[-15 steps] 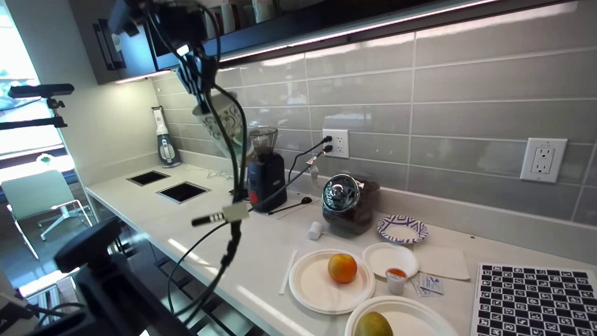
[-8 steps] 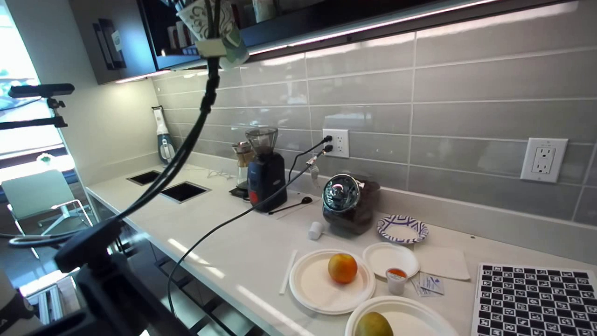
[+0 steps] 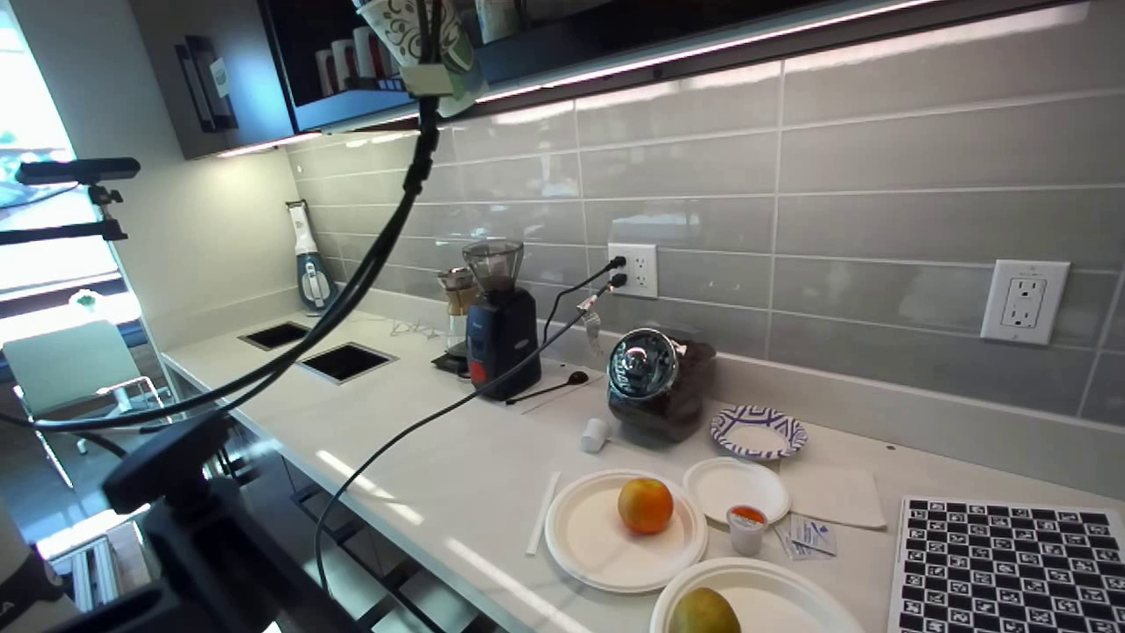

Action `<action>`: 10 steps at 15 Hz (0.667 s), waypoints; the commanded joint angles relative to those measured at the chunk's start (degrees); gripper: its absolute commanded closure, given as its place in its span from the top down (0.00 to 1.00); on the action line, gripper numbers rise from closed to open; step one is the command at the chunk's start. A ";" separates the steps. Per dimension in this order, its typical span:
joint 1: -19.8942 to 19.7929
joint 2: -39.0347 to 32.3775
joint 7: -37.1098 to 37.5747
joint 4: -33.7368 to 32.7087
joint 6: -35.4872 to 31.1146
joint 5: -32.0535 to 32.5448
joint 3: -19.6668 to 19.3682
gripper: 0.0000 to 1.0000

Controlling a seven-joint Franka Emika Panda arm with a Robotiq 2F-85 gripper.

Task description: Place the two coffee cups from the counter on the bottom shelf.

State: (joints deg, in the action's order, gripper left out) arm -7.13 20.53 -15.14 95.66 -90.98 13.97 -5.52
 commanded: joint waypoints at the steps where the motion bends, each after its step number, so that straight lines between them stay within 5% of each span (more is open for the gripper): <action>1: 0.88 0.22 -0.43 -0.46 -0.96 1.97 -0.45 0.01; 6: 2.07 -1.29 -12.18 -6.25 -7.28 4.08 -2.15 0.01; 10: 4.48 -4.62 -26.41 -13.39 -7.65 -0.70 -5.74 0.01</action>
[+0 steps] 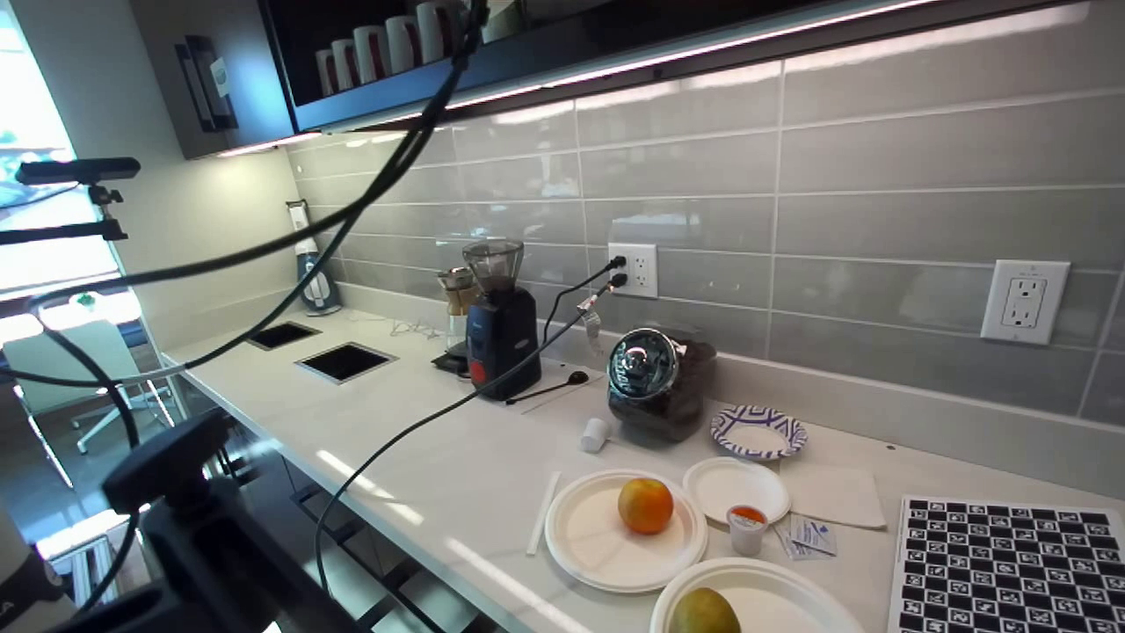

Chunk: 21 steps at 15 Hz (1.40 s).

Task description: Place the two coffee cups from the counter on the bottom shelf.

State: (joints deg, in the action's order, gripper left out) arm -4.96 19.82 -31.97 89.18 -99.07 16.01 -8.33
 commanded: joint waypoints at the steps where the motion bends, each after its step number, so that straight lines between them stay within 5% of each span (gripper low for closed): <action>1: 2.79 -5.12 -13.18 -9.07 0.84 -4.10 -3.80 0.01; 8: 2.06 -14.65 -34.85 -22.12 5.82 -10.63 -5.34 0.01; 21: -2.29 -26.62 -56.79 -36.75 10.15 -15.18 -6.21 0.01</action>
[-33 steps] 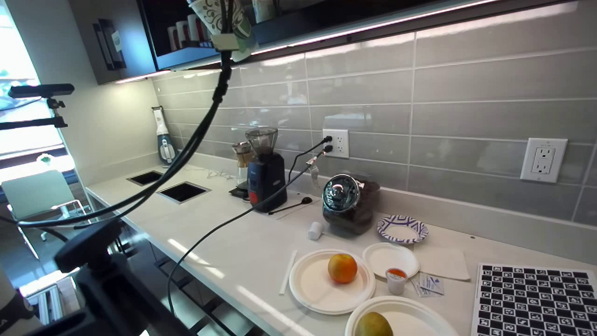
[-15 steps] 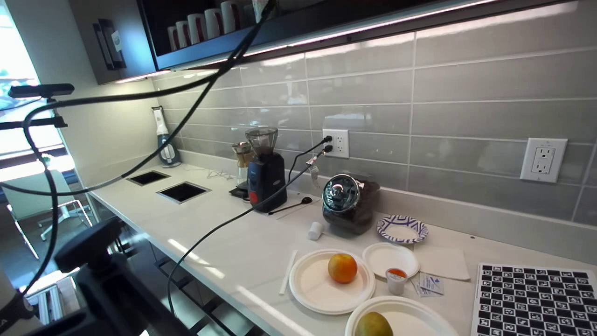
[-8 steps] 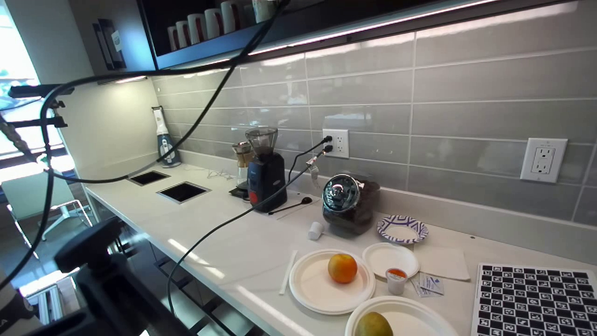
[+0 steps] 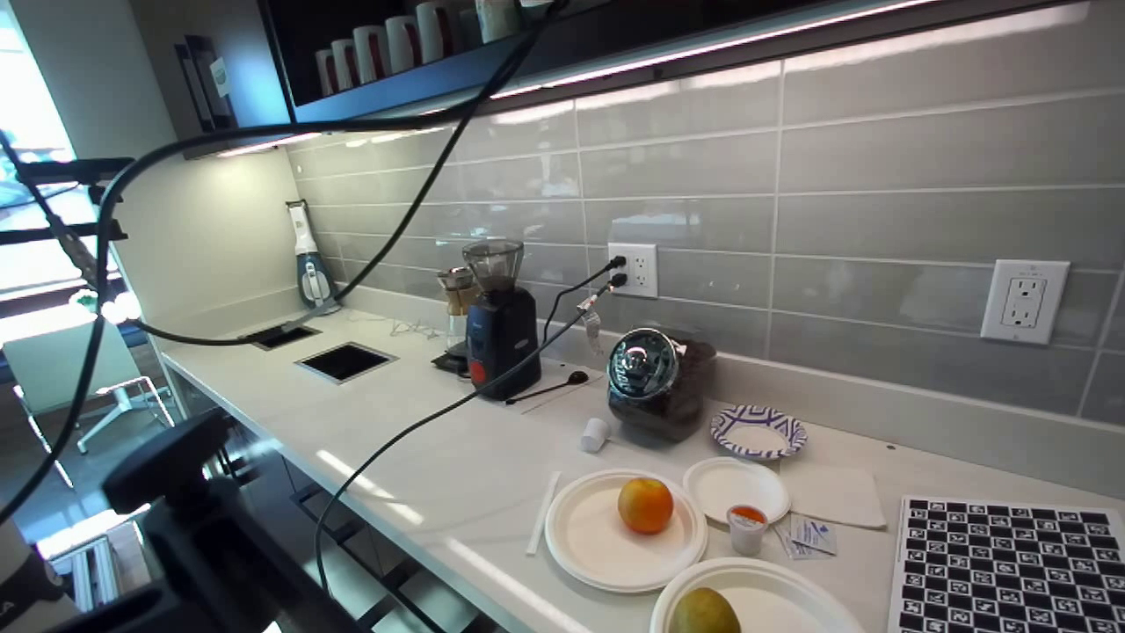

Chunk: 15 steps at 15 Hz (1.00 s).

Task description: Place the two coffee cups from the counter on the bottom shelf.

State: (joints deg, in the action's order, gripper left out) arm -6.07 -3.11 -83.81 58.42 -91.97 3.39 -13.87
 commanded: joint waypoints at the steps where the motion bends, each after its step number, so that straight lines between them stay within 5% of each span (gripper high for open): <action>1: -3.23 -4.91 -5.93 -7.95 3.96 -2.71 1.09 0.01; 15: -2.32 -13.13 -8.87 -17.22 2.28 -3.09 0.85 0.01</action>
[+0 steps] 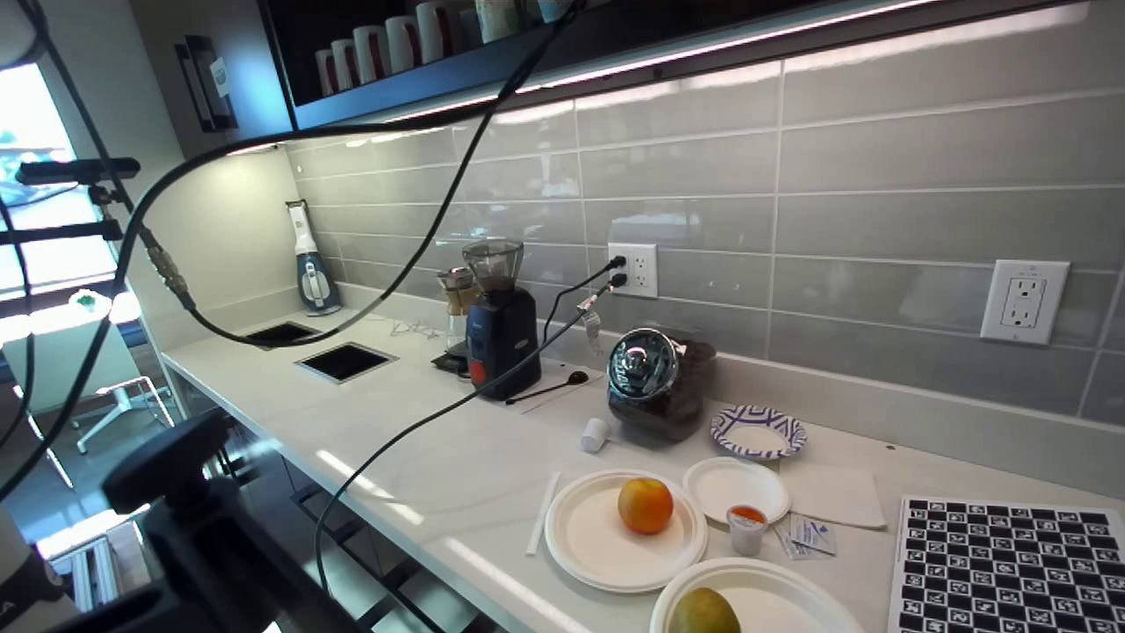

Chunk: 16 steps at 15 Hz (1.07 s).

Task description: Place the two coffee cups from the counter on the bottom shelf.

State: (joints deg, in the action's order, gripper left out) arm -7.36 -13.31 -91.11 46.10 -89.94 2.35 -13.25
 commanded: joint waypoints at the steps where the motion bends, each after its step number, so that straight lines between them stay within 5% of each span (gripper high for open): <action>1: -1.04 -3.27 -1.55 -5.39 0.41 -2.04 0.27 0.01; 3: -1.06 -3.89 -1.57 -6.19 0.64 -2.21 0.36 0.01; 5: -0.98 -4.33 -1.37 -6.79 0.57 -2.04 0.32 0.30; 16: -1.21 -4.98 1.38 -9.66 -3.54 -3.86 0.46 0.99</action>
State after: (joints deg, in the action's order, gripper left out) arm -7.42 -17.01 -90.50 39.62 -91.86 1.05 -13.18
